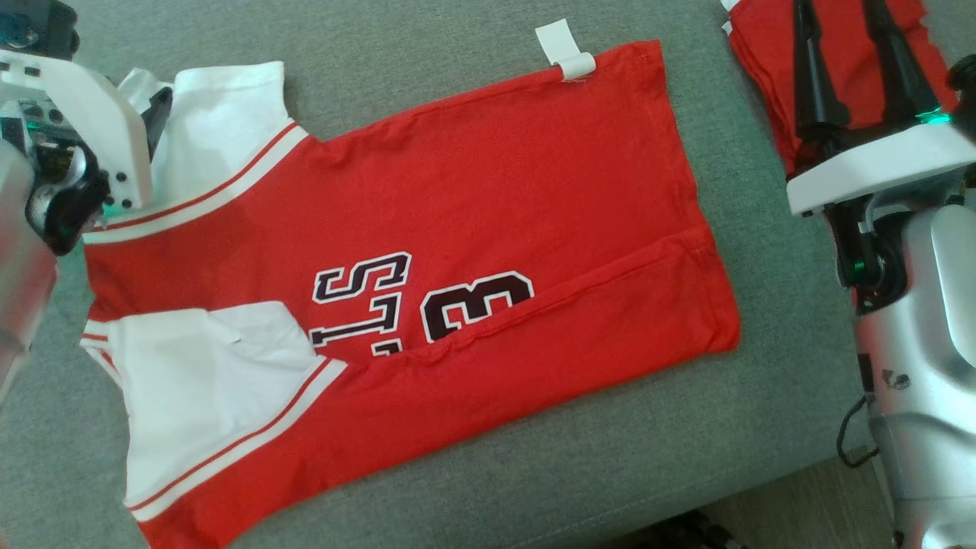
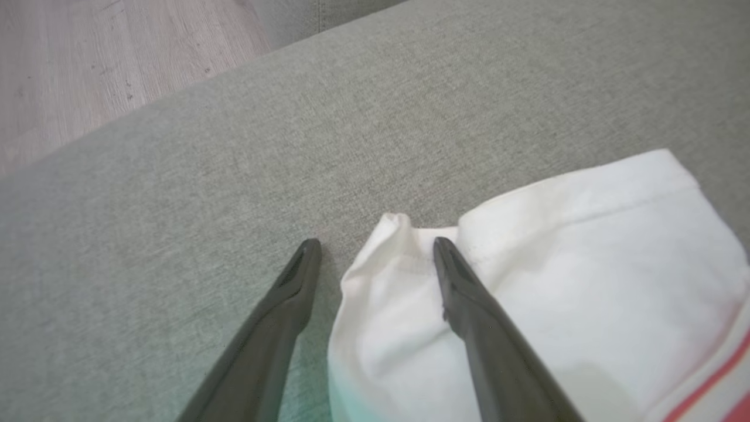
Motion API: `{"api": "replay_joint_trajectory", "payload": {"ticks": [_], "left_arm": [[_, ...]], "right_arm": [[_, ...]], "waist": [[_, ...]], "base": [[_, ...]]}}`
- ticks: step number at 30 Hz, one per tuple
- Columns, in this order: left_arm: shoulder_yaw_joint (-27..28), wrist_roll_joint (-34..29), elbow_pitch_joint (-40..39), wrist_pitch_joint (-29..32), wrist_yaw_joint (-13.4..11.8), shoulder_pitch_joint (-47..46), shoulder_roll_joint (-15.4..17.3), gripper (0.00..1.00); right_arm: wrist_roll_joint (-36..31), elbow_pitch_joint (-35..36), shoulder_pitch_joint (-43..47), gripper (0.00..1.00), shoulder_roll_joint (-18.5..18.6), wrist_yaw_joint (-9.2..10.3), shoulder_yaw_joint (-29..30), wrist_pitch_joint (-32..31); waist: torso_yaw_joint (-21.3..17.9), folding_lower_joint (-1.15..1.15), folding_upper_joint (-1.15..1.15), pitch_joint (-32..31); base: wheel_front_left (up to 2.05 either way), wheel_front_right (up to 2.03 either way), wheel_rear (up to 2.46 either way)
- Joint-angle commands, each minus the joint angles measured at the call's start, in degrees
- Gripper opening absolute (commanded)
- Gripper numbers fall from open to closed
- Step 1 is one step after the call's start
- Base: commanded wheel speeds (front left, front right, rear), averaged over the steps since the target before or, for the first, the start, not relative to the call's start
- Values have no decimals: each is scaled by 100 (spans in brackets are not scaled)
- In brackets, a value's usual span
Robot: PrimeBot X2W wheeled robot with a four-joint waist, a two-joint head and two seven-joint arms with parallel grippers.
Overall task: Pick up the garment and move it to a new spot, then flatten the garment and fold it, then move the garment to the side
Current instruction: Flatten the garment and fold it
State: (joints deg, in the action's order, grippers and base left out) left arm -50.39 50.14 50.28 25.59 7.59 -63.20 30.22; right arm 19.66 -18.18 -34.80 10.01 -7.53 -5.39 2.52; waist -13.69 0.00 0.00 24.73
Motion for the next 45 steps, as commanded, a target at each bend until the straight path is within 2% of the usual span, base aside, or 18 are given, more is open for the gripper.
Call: {"api": "replay_joint_trajectory", "payload": {"ticks": [1, 2, 3, 4, 8, 14, 18, 30, 41, 42, 43, 44, 45], "left_arm": [[85, 34, -19, 61, -10, -147, 268, 100], [66, 83, -6, 128, -10, -134, 261, 100], [43, 123, -6, 175, -10, -127, 260, 60], [25, 159, -15, 199, -10, -125, 263, 0], [19, 303, -84, -37, -10, -143, 183, 0], [186, 184, -66, -1129, -36, -334, -17, 0], [138, 115, -139, -1537, -26, -377, -169, 0], [-248, -18, -780, -1863, -12, -383, -416, 0], [-492, 107, -1198, -1824, -11, -293, -454, 0], [-502, 116, -1194, -1825, -11, -300, -450, 0], [-502, 116, -1194, -1825, -11, -300, -450, 0], [-508, 127, -1182, -1826, -11, -310, -444, 0], [-509, 135, -1161, -1831, -11, -327, -434, 0]], "right_arm": [[31, 192, -89, 100, 45, 4, -83, 18], [31, 188, -87, 100, 44, 4, -82, 21], [30, 185, -84, 100, 45, 4, -81, 23], [29, 181, -80, 100, 48, 4, -78, 25], [3, 138, -71, 100, 94, 4, -32, -8], [51, 38, -157, 100, 183, 4, -114, -179], [186, -189, -283, 100, 288, 4, -248, -443], [418, -2006, -918, 100, 952, 4, -713, -1575], [918, -2984, -1294, 100, 1239, 4, -1417, -1952], [983, -3010, -1322, 64, 1244, 4, -1505, -1986], [983, -3010, -1322, 64, 1244, 4, -1505, -1986], [1052, -3004, -1355, 0, 1250, 4, -1598, -1997], [1118, -2979, -1404, 0, 1272, 4, -1682, -1980]], "waist": [[-7, 0, 0, 7], [-12, 0, 0, 11], [-16, 0, 0, 15], [-15, 0, 0, 15], [94, 0, 0, -57], [355, 0, 0, -243], [622, 0, 0, -344], [1508, 0, 0, -264], [1778, 0, 0, -146], [1778, 0, 0, -136], [1778, 0, 0, -136], [1773, 0, 0, -126], [1766, 0, 0, -115]], "base": [[0, 0, 0], [0, 0, 0], [0, 0, 0], [0, 0, 0], [0, 0, 0], [0, 0, 0], [0, 0, 0], [0, 0, 0], [0, 0, 0], [0, 0, 0], [0, 0, 0], [0, 0, 0], [0, 0, 0]]}}
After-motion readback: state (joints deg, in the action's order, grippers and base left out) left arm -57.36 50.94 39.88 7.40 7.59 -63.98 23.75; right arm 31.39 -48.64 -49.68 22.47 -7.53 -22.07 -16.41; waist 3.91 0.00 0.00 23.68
